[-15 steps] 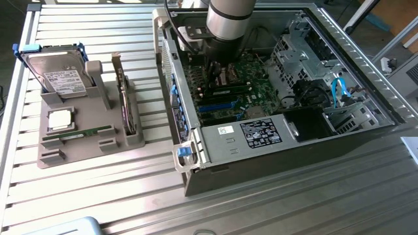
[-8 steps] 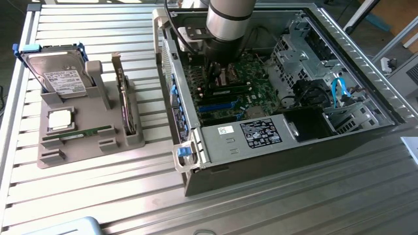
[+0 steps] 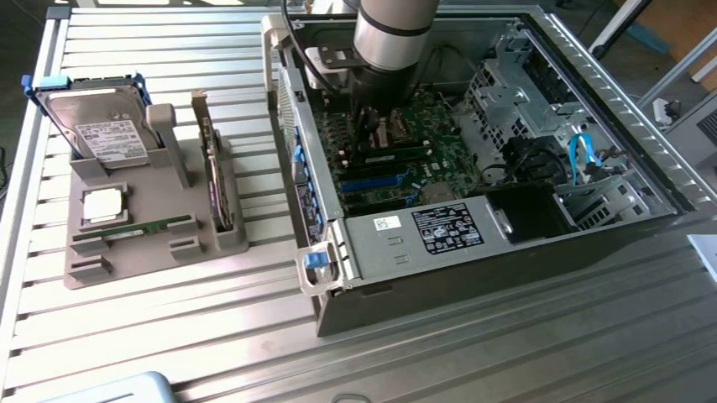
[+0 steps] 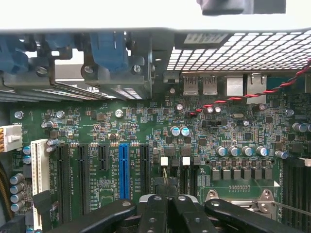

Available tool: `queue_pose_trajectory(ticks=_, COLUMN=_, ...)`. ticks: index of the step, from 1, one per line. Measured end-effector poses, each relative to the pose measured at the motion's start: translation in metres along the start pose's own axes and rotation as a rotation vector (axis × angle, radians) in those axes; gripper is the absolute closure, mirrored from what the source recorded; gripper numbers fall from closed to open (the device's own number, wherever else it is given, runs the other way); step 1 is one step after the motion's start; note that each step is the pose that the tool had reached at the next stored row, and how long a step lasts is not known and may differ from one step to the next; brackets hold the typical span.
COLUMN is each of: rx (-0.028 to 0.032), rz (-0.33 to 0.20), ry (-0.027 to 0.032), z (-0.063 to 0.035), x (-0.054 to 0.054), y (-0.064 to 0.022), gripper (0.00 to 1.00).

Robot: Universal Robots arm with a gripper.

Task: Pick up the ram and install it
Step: 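Press down the ram until it locks into place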

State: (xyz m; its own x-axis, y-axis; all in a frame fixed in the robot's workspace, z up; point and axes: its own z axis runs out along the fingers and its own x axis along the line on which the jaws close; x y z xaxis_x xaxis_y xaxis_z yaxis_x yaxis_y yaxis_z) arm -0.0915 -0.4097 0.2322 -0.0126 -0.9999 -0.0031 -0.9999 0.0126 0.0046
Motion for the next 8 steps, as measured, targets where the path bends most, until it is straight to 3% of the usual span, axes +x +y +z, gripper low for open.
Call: queue_pose_trajectory(ticks=8, rx=-0.0001, rz=0.000, ry=-0.0001, z=0.0003, x=0.0042, y=0.0000, gripper=0.89)
